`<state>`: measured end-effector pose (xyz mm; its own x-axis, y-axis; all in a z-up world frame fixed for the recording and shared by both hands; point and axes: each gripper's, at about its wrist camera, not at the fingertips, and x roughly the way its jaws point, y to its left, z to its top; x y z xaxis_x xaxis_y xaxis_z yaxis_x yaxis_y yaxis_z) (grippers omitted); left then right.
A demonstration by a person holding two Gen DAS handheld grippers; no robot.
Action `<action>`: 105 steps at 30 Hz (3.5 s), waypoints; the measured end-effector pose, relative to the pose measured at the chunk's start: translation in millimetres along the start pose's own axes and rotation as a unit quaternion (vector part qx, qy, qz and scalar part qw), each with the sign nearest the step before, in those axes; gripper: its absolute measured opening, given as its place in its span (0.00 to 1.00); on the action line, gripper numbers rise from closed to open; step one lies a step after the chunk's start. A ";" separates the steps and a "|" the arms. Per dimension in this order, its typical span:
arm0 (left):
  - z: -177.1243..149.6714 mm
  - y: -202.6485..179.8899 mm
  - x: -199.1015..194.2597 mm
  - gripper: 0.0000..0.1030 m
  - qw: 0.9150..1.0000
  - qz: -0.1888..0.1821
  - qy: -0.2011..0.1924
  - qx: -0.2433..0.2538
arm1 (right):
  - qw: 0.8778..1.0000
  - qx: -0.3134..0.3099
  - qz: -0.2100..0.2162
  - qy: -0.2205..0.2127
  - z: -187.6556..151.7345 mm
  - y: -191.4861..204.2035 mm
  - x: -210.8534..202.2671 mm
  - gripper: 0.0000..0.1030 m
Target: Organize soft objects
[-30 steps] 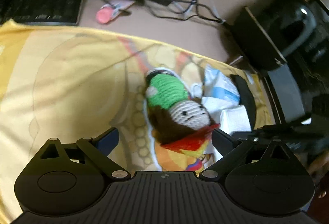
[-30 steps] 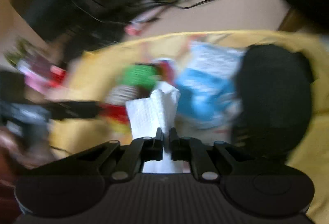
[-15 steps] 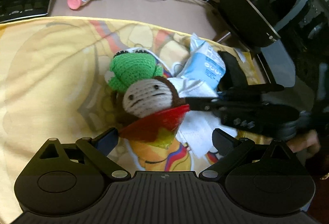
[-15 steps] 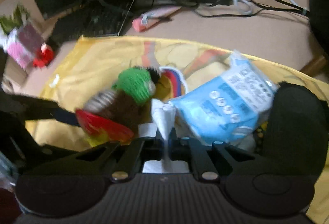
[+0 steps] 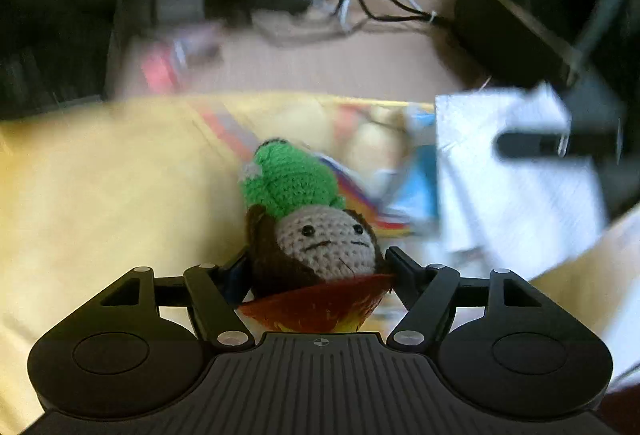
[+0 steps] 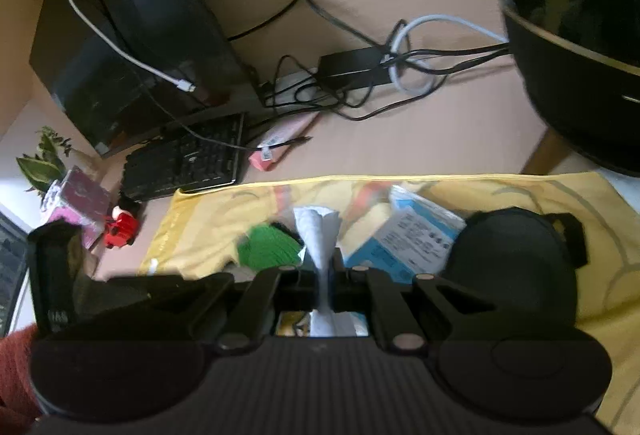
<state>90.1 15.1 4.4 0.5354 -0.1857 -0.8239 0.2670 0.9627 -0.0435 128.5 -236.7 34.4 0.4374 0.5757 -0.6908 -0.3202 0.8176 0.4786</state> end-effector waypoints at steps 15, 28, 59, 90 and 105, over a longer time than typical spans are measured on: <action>-39.5 -53.0 -14.8 0.92 0.973 0.072 -0.032 0.215 | 0.987 -0.020 0.155 0.037 39.1 76.5 87.8 0.05; -37.5 -15.5 -22.2 0.93 0.996 -0.014 -0.010 0.083 | 0.990 -0.107 -0.048 0.077 -1.0 45.4 104.2 0.06; 63.5 -121.8 70.9 0.75 0.994 -0.055 -0.027 0.096 | 0.991 0.036 -0.089 -0.092 12.7 -46.4 -66.0 0.06; 34.2 -59.4 52.0 0.54 0.992 -0.097 0.027 -0.070 | 0.997 0.038 -0.067 0.015 -11.0 -41.5 8.4 0.07; -34.2 -194.3 51.1 0.67 0.861 0.153 -0.092 0.476 | 0.991 0.073 0.078 -0.079 29.8 -22.8 -24.4 0.07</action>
<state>38.1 -174.7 -48.6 0.7921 -0.0645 -0.6070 0.5799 0.3901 0.7152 150.1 -269.0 56.5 0.5215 0.6810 -0.5141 -0.2750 0.7045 0.6542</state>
